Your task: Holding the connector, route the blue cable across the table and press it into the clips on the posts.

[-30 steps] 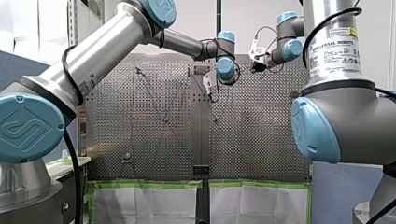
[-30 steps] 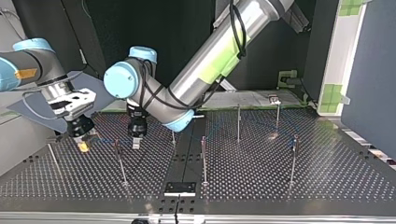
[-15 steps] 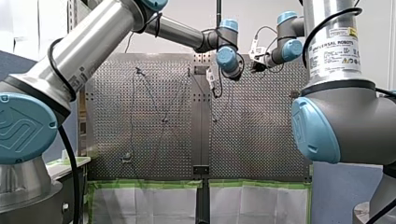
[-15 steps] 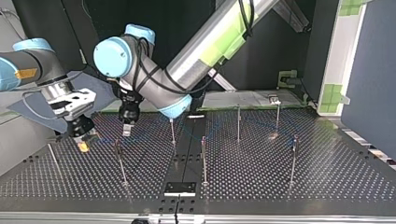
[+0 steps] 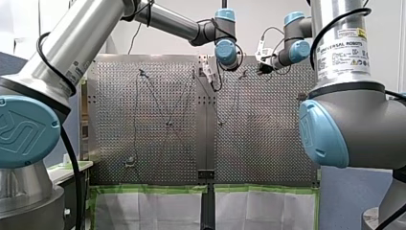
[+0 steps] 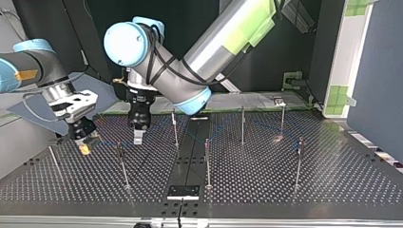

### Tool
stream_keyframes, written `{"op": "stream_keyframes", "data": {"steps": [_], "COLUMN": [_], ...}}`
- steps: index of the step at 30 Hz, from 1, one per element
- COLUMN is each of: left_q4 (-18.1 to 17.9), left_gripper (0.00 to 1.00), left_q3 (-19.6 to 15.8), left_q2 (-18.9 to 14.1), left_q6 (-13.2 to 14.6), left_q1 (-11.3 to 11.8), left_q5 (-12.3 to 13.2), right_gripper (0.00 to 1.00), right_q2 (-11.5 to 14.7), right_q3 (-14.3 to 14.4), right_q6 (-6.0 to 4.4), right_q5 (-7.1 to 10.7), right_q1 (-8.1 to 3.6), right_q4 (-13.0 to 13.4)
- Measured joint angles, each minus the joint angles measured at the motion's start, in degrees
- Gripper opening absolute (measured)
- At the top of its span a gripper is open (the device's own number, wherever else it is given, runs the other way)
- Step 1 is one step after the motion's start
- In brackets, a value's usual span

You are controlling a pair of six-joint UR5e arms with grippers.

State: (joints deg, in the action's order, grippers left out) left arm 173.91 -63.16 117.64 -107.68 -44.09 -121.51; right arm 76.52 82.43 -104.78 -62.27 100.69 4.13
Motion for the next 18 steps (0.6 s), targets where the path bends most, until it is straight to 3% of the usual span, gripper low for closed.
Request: {"op": "stream_keyframes", "data": {"steps": [14, 18], "left_q4": [-6.42, -8.57], "left_gripper": [1.0, 1.0], "left_q3": [-6.43, -8.57], "left_q2": [-6.38, -6.29], "left_q6": [-3.67, -4.36], "left_q1": [1.54, 1.64], "left_q5": [-1.47, -3.21], "right_gripper": [0.0, 0.0], "right_q2": [0.0, 0.0], "right_q3": [0.0, 0.0], "right_q6": [0.0, 0.0], "right_q5": [0.0, 0.0], "right_q1": [0.0, 0.0], "right_q4": [0.0, 0.0]}}
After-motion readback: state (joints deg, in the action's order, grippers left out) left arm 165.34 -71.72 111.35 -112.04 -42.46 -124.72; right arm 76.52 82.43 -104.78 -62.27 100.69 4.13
